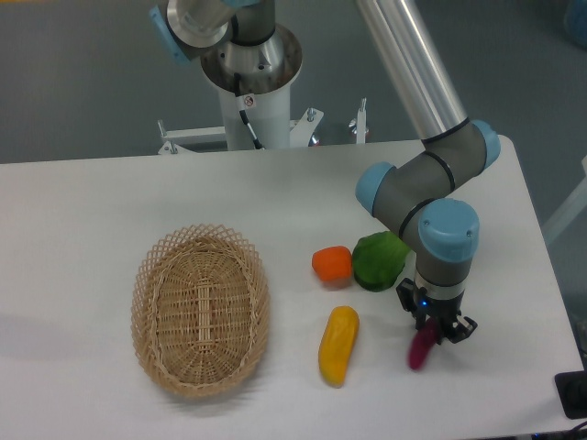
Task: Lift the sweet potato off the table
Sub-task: 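Close the gripper around the purple sweet potato, then lift the purple sweet potato up off the table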
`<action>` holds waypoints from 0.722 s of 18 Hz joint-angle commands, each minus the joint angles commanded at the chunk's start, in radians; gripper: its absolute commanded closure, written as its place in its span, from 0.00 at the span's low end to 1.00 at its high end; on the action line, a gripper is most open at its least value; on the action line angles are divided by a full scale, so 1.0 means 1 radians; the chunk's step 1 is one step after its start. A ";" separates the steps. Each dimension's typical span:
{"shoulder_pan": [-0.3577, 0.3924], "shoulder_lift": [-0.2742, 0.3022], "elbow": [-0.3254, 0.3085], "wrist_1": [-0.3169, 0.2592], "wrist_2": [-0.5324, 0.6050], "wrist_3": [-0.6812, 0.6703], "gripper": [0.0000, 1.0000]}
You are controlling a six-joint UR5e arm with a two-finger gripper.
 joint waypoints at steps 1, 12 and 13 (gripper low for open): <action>0.000 0.000 0.000 0.000 0.002 0.000 0.72; 0.008 0.182 -0.003 -0.131 -0.027 -0.011 0.75; 0.003 0.217 -0.003 -0.177 -0.050 -0.014 0.75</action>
